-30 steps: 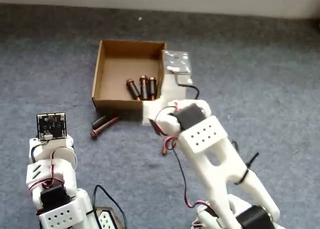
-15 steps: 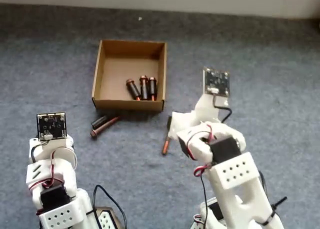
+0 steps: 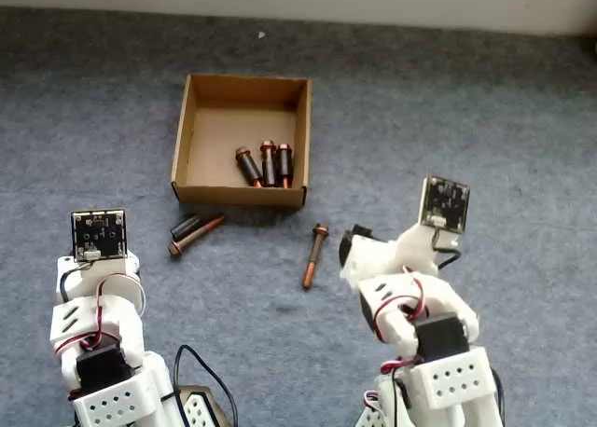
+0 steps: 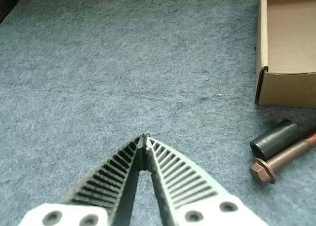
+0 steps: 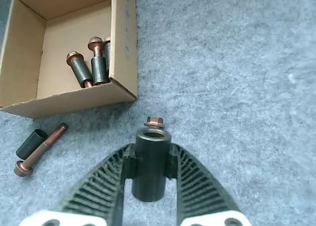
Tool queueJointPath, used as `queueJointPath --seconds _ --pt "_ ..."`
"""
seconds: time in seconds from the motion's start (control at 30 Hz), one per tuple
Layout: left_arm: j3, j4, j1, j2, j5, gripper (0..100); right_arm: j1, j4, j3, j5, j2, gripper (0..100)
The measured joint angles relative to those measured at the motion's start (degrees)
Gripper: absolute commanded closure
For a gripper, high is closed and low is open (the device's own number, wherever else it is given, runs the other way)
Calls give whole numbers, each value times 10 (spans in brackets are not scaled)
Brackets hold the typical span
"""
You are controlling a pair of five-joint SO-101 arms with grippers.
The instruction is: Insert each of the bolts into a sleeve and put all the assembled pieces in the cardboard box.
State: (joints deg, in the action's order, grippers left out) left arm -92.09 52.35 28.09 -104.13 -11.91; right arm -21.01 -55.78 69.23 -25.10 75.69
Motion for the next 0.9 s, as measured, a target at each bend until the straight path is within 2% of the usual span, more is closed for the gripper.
queueJointPath --seconds 0.3,0.47,0.7,0.9 --pt "0 0 -1 0 0 993 0 28 130 29 193 994" --pt "0 0 -41 0 0 993 1 28 182 52 274 994" --pt "8 8 -57 0 -21 992 0 67 229 69 286 994" --pt "87 85 -110 0 -46 967 0 86 238 69 286 994"
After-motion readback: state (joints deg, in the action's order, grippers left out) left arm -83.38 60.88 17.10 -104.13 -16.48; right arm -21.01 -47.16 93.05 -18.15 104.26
